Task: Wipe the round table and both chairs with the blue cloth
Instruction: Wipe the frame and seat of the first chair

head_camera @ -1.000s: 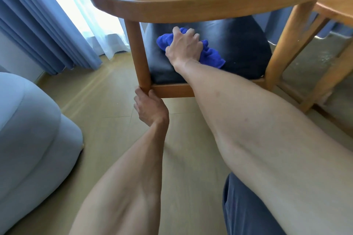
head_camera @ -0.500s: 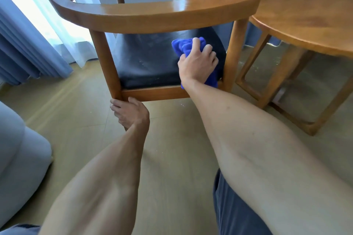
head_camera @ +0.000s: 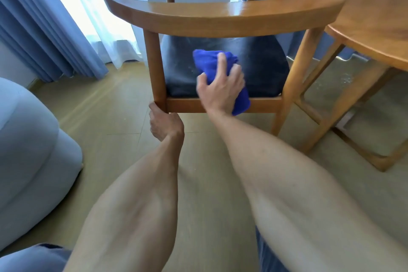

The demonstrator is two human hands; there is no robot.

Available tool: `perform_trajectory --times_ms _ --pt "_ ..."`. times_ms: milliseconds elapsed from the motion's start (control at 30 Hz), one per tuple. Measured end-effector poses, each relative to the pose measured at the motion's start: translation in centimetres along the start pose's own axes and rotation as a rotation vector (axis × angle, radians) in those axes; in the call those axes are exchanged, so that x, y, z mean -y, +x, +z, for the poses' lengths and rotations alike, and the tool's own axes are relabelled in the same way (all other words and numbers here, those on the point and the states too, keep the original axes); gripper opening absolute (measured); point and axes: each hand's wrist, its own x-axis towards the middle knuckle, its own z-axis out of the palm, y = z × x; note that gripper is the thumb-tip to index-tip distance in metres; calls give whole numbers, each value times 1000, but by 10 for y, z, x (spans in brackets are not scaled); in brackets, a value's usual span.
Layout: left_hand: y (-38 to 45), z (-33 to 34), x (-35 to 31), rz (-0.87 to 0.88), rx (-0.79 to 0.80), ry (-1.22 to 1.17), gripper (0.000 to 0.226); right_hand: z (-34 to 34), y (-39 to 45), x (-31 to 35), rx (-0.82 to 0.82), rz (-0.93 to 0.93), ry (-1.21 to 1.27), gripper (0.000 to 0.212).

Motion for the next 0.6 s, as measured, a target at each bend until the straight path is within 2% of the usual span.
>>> perform_trajectory --times_ms 67,133,233,333,400,533,600 --pt "3 -6 6 42 25 10 35 16 -32 29 130 -137 31 66" --pt "7 -11 16 111 55 58 28 28 -59 51 258 -180 9 68" --pt "10 -15 31 153 96 123 39 33 -60 53 270 -147 -24 65" --pt "5 -12 34 93 84 138 55 23 -41 33 280 -304 -40 61" --pt "-6 -6 23 45 81 125 54 12 -29 19 269 -357 -51 60" --pt "-22 8 -9 -43 59 57 52 -11 -9 -10 207 -200 -84 56" --pt "-20 12 -16 -106 41 11 52 -22 5 -24 122 -88 -89 57"
